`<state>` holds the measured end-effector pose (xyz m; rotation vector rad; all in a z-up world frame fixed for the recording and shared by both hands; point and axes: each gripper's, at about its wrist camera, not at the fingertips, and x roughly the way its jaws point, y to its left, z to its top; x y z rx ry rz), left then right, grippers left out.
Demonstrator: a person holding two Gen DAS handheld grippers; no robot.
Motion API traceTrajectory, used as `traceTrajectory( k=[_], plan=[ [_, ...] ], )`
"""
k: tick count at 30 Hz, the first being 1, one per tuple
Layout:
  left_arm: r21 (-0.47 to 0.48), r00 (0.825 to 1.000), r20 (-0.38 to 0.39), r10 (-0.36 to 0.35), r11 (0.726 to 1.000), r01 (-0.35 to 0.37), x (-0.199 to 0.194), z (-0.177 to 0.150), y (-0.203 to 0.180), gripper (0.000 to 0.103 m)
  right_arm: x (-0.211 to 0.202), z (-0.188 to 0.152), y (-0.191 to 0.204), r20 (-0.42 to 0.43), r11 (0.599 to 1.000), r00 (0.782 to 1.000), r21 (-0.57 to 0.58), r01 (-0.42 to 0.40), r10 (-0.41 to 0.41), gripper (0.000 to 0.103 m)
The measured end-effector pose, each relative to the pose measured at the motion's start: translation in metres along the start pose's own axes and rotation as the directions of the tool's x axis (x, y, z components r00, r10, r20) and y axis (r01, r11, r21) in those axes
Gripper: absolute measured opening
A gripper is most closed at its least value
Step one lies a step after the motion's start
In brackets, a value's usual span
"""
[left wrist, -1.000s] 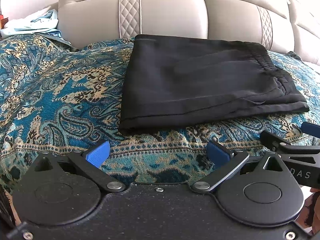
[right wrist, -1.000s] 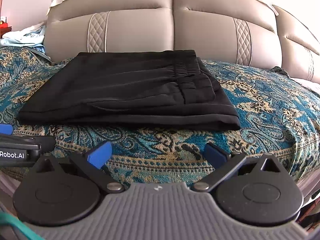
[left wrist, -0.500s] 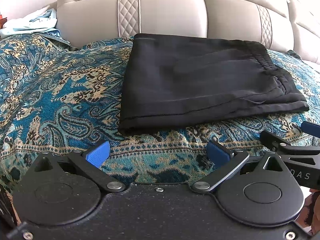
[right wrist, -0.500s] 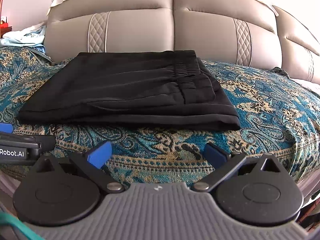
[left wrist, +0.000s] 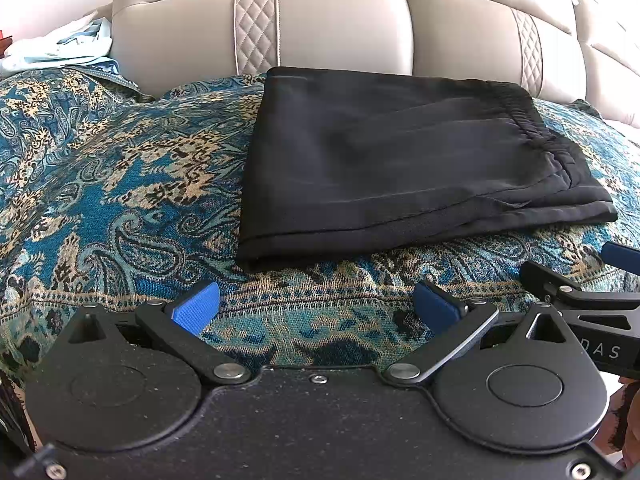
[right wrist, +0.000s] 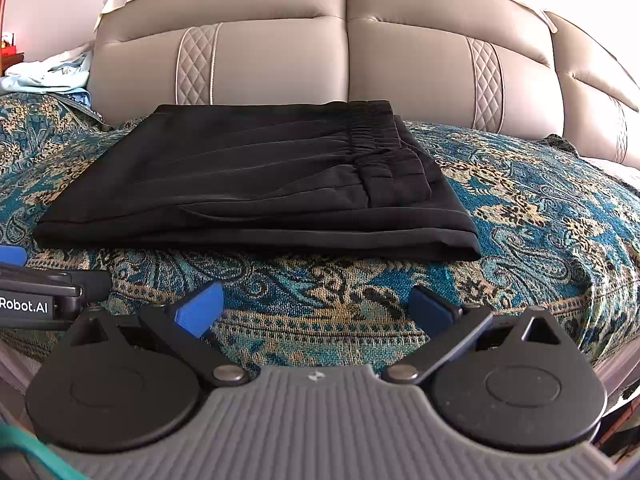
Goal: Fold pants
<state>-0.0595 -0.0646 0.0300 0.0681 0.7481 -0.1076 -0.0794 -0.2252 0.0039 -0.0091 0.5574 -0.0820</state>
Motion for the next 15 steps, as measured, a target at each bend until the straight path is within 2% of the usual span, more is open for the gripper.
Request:
traceTrajectory(
  k=[15],
  plan=[
    [0.003,1.0,0.003,-0.003,1.0,0.003,0.0012,0.0002,0.0002,0.103,-0.0003,-0.0002,0.0,0.001,1.0,1.0,0.0,0.0,0.0,0.103]
  ],
)
